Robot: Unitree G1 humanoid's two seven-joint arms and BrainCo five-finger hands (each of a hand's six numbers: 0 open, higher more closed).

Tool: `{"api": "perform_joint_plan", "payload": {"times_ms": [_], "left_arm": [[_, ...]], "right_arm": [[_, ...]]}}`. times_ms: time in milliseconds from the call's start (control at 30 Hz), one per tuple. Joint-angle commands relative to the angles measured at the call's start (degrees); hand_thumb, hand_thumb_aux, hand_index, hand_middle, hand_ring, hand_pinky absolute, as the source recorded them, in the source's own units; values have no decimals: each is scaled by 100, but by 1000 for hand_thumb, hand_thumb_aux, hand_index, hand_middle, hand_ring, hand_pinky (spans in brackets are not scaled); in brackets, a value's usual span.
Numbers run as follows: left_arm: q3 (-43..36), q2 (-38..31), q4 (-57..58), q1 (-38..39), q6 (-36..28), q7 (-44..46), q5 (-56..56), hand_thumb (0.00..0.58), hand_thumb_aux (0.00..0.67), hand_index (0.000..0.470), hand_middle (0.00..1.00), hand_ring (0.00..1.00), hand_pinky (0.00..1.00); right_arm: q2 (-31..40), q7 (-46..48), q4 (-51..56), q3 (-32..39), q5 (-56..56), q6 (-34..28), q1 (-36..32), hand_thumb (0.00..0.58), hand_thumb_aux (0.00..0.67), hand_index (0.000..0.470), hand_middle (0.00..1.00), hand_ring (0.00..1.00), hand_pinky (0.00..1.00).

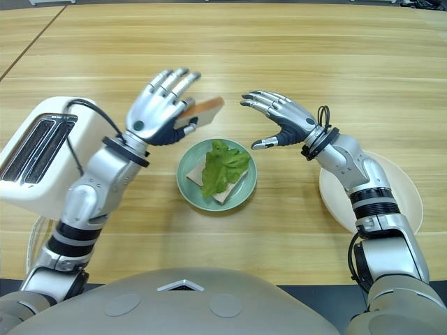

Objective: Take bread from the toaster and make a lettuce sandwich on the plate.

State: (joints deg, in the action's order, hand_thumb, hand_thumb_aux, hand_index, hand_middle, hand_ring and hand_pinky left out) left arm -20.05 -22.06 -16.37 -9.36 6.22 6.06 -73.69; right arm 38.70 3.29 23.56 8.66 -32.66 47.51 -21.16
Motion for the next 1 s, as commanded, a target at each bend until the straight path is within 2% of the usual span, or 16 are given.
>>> {"api": "perform_joint_plan", "payload": {"times_ms": [33,467,500,533,567,900,1000], "left_arm": [[-406,162,230,76,-192,-2,-353,580,670,470,0,0,0],[-1135,421,-33,602,-535,241,-598,580,670,470,0,0,0],[-1160,419,-22,671,-573,261,-623,468,376,264,0,0,0],[-1177,415,-20,751,-607,278,-627,66,39,28,0,0,0],[-1191,406,-29,824,-638,294,-639,0,0,0,0,0,0],[-1047,222,-286,1243,-829,227,-643,0,0,0,0,0,0],[-891,195,-570,1360,-777,125,-339,0,0,0,0,0,0]], "right_arm": [[62,-79,101,37,-97,-9,-28,0,0,0,0,0,0],[9,-94,96,248,-212,35,11,0,0,0,0,0,0],[5,-92,105,278,-219,33,8,0,0,0,0,0,0],[7,-93,96,298,-227,26,18,0,0,0,0,0,0],[7,-88,91,317,-231,21,21,0,0,0,0,0,0],[19,-20,117,505,-234,53,26,0,0,0,0,0,0],[41,31,121,545,-193,117,35,0,0,0,0,0,0]]}}
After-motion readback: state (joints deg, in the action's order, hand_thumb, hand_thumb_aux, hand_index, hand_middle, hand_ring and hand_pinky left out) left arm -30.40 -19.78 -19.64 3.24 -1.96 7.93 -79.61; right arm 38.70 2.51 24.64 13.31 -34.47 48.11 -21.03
